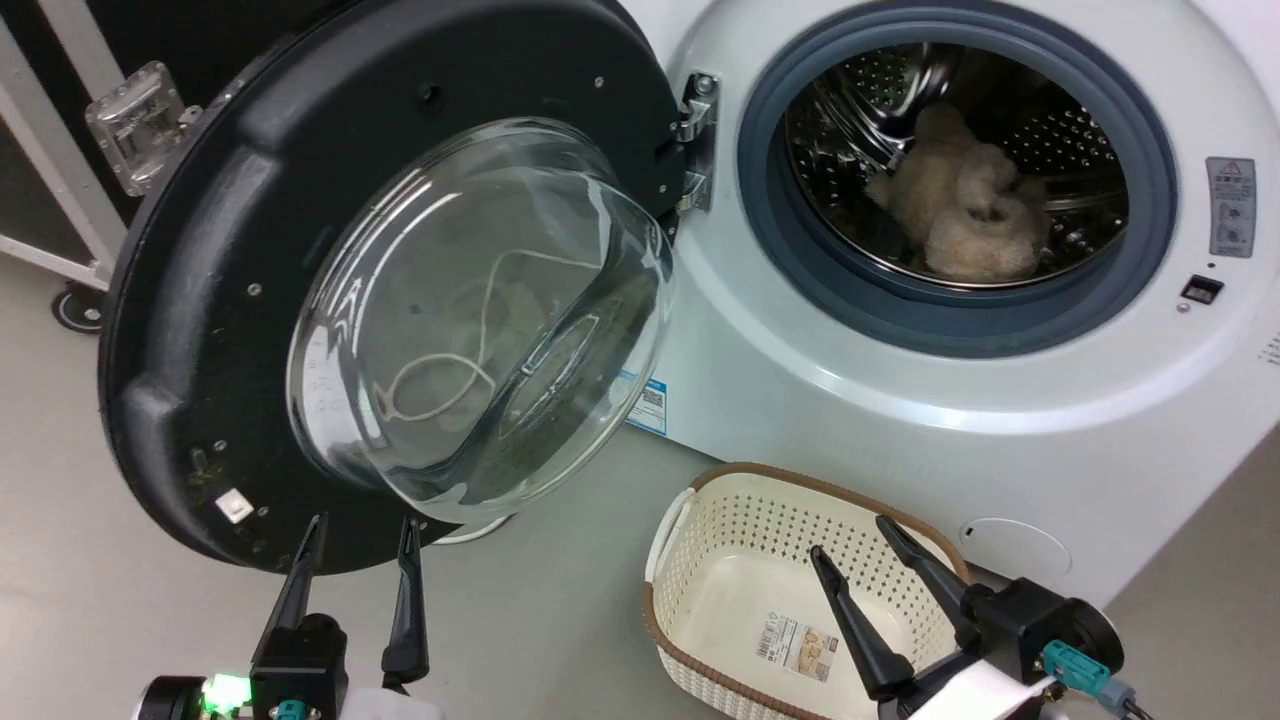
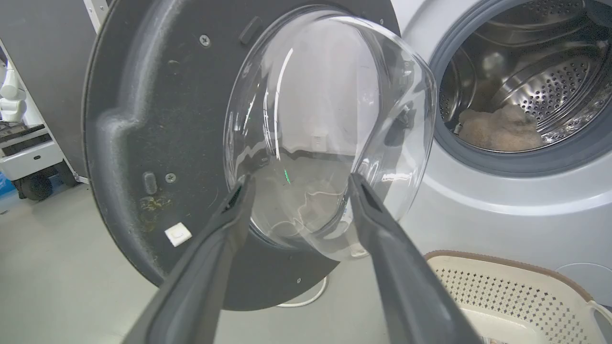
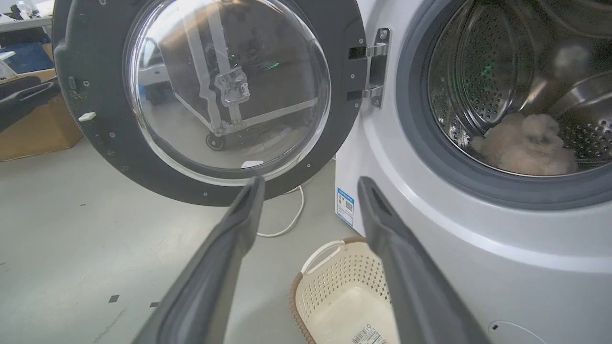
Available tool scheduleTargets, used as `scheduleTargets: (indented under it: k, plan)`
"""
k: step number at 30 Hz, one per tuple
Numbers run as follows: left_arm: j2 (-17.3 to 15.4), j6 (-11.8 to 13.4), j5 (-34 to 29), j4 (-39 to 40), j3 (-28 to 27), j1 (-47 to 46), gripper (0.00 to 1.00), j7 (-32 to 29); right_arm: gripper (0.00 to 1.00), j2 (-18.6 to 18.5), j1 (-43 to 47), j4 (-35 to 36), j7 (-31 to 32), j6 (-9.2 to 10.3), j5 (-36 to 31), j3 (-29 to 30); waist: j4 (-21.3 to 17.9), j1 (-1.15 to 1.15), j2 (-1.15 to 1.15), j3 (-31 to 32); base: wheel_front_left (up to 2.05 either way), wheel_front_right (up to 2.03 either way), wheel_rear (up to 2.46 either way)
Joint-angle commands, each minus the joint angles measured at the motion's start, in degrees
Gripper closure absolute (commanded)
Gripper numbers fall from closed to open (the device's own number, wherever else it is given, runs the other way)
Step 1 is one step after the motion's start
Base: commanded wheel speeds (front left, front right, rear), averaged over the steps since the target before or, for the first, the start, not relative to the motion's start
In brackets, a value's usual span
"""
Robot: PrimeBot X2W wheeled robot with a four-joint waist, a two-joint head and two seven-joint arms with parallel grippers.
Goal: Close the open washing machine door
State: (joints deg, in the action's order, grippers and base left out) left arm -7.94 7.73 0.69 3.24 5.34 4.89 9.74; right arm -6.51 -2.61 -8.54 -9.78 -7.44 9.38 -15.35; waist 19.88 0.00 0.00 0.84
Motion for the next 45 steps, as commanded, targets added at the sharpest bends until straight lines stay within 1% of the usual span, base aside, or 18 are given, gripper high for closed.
scheduleTargets:
  k: [1,6,7,8,9,10,13,15,19,23,27,28,32,36,39,40,42,45]
  plan:
    - [-0.4,0.5,0.3,0.3,0.4,1.0,0.0,0.7,0.0,-0.4,-0.7,-0.5,-0.7,-0.03,0.8,-0.6,0.5,0.0,0.0,0.2,0.0,0.0,0.0]
    - [-0.6,0.6,0.5,0.3,0.7,1.1,0.0,1.2,0.0,-0.5,-0.6,-0.9,-1.2,-0.03,1.2,-1.3,1.3,0.0,0.0,0.4,0.0,0.0,0.0]
    - [-0.7,0.6,0.6,0.3,0.8,1.1,0.29,1.3,0.0,-0.5,-0.6,-1.0,-1.3,-0.03,1.3,-1.4,1.6,0.0,0.0,0.4,0.0,0.0,0.0]
    - [-0.7,0.4,0.9,0.2,1.0,1.2,0.96,1.6,0.0,-0.6,-0.4,-1.2,-1.5,-0.03,1.5,-1.6,2.0,0.0,0.0,0.5,0.0,0.0,0.0]
    - [-0.7,0.4,0.9,0.2,1.0,1.2,0.96,1.6,0.0,-0.6,-0.4,-1.2,-1.5,-0.03,1.5,-1.6,2.0,0.0,0.0,0.5,0.0,0.0,0.0]
    - [-0.7,-0.1,1.2,1.0,1.4,0.9,1.0,1.8,0.0,-0.7,-0.2,-1.3,-1.8,-0.03,1.6,-1.7,2.5,0.0,0.0,0.5,0.0,0.0,0.0]
    - [-0.1,-0.3,2.5,3.0,0.8,0.5,1.0,2.1,0.0,-0.7,0.1,-1.4,-2.0,-0.03,1.7,-1.8,3.0,0.0,0.0,0.4,0.0,0.0,0.0]
    - [0.1,-1.0,3.9,6.2,-0.7,-0.1,1.0,2.4,0.0,-0.8,0.7,-1.5,-2.4,-0.03,1.7,-1.8,3.8,0.0,0.0,0.3,0.0,0.0,0.0]
    - [-0.1,-2.0,5.5,9.2,-3.4,-1.5,1.0,2.8,0.0,-1.1,1.2,-1.3,-2.7,-0.04,1.4,-1.7,4.6,0.0,0.0,-0.5,0.0,0.0,0.0]
    - [-1.3,-5.0,10.5,10.0,-8.6,-5.5,1.0,3.3,0.0,-1.6,1.8,-1.1,-3.2,-0.04,1.1,-1.4,5.4,0.0,0.0,-1.5,0.0,0.0,0.0]
    - [-4.9,-8.3,17.6,6.8,-15.4,-10.8,1.0,3.6,0.0,-2.0,1.5,-0.3,-3.4,-0.04,1.3,-2.1,4.8,0.0,0.0,-3.1,0.0,0.0,0.0]
    - [-7.9,-10.2,25.5,2.5,-20.4,-16.3,1.0,1.4,0.0,-2.7,0.8,0.0,-3.6,-0.04,1.7,-2.8,4.0,0.0,0.0,-4.4,0.0,0.0,0.0]
    - [-13.0,-11.4,33.6,-4.8,-24.5,-23.2,1.0,-4.9,0.0,-3.4,0.1,0.0,-4.0,-0.04,2.3,-3.3,3.1,0.0,0.0,-6.1,0.0,0.0,0.0]
    - [-16.0,-10.7,41.4,-13.8,-27.5,-30.2,1.0,-11.8,0.0,-4.3,-0.4,-0.3,-4.5,-0.04,2.8,-3.9,2.7,0.0,0.0,-7.5,0.0,0.0,0.0]
    - [-17.0,-9.4,46.7,-21.1,-28.9,-34.1,1.0,-17.9,0.0,-4.7,-0.9,-0.6,-4.8,-0.05,3.1,-4.4,2.1,0.0,0.0,-8.1,0.0,0.0,0.0]
    - [-16.7,-8.2,52.6,-26.9,-30.1,-36.6,1.0,-25.6,0.0,-5.0,-1.3,-0.7,-4.8,-0.05,3.3,-4.4,1.2,0.0,0.0,-8.4,0.0,0.0,0.0]
    - [-16.1,-8.1,57.4,-29.4,-31.1,-37.8,1.0,-31.1,0.0,-5.0,-1.5,-0.8,-4.8,-0.05,3.4,-4.3,0.7,0.0,0.0,-8.4,0.0,0.0,0.0]
    - [-15.8,-9.0,62.6,-30.5,-31.2,-37.6,1.0,-39.3,0.0,-5.1,-1.5,-1.0,-4.9,-0.05,3.5,-4.2,0.2,0.0,0.0,-8.2,0.0,0.0,0.0]
